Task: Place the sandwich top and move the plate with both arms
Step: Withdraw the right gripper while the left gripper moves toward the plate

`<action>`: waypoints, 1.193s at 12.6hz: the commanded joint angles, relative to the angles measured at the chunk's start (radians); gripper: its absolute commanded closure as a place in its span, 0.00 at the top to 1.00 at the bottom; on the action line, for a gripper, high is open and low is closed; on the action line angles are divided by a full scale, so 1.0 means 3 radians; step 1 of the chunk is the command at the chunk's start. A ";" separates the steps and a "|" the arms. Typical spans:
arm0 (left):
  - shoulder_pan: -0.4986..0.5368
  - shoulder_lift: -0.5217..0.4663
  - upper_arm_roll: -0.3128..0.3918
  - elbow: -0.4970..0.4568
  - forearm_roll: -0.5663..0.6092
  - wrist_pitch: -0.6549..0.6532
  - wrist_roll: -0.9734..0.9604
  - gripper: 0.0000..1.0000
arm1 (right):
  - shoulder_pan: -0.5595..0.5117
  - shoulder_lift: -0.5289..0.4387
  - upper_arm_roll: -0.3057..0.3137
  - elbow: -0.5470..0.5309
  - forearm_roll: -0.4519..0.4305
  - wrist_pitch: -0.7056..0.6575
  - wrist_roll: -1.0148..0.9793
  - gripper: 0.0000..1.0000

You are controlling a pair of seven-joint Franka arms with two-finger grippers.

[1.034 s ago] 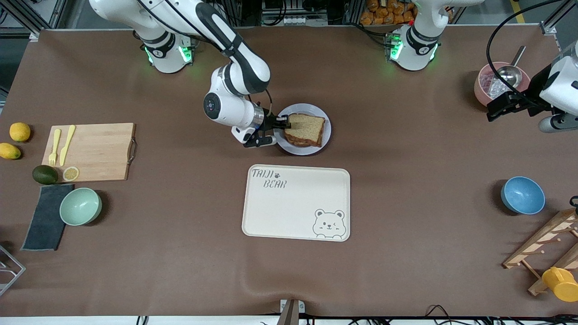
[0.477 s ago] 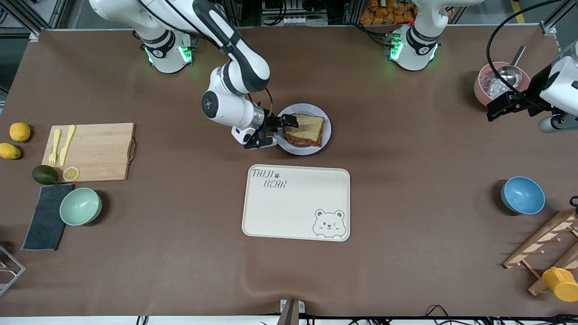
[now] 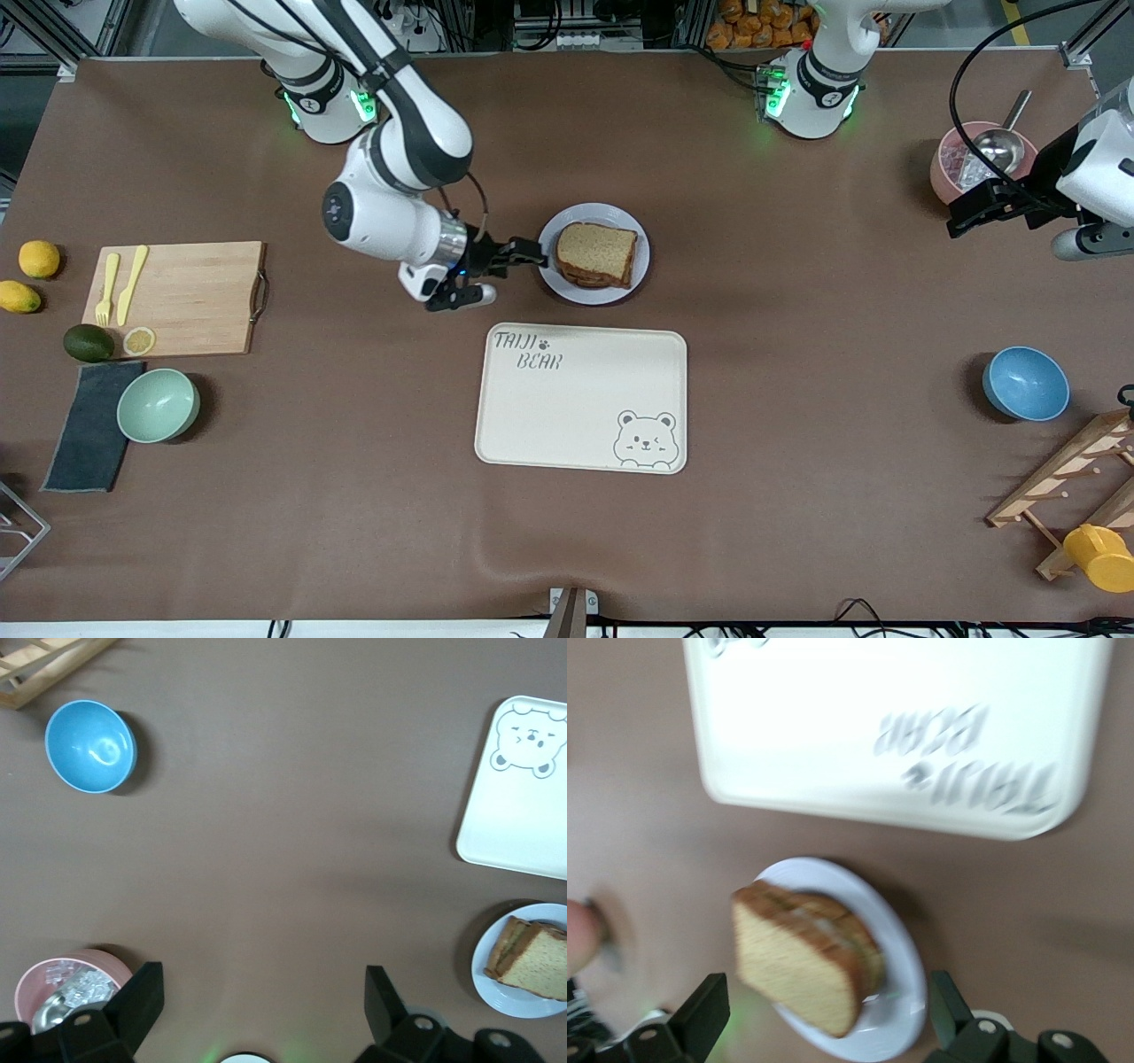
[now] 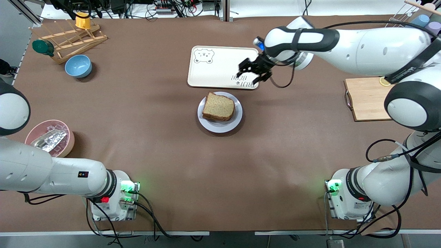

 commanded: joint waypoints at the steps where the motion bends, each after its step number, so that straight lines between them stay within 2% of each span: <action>1: 0.0133 0.0014 -0.0008 -0.0006 -0.0326 0.0018 -0.0017 1.00 | -0.0180 -0.0188 -0.0187 -0.0033 -0.0578 -0.0194 -0.0007 1.00; 4: 0.0138 0.0030 -0.0013 -0.0061 -0.0526 0.0013 -0.0012 1.00 | -0.0445 -0.0214 -0.0427 0.0318 -0.1376 -0.0719 -0.0012 1.00; 6: 0.0149 0.0030 -0.0013 -0.0158 -0.0725 0.0018 -0.0012 1.00 | -0.0466 -0.0255 -0.0688 0.0651 -0.1653 -0.1245 0.0009 1.00; 8: 0.0154 0.0030 -0.0013 -0.0266 -0.0822 0.0018 0.0003 1.00 | -0.0467 -0.0301 -0.0964 0.0886 -0.1863 -0.1518 -0.0022 1.00; 10: 0.0250 0.0030 -0.0008 -0.0470 -0.1057 0.0079 0.0074 1.00 | -0.0497 -0.0362 -0.1118 0.1035 -0.1976 -0.1733 -0.0027 1.00; 13: 0.0328 0.0035 -0.0008 -0.0792 -0.1262 0.0273 0.0355 1.00 | -0.0701 -0.0535 -0.1170 0.1076 -0.2165 -0.1825 -0.0022 1.00; 15: 0.0328 0.0035 -0.0008 -0.1017 -0.1471 0.0385 0.0361 1.00 | -0.0839 -0.0750 -0.1109 0.1087 -0.2430 -0.1922 -0.0022 1.00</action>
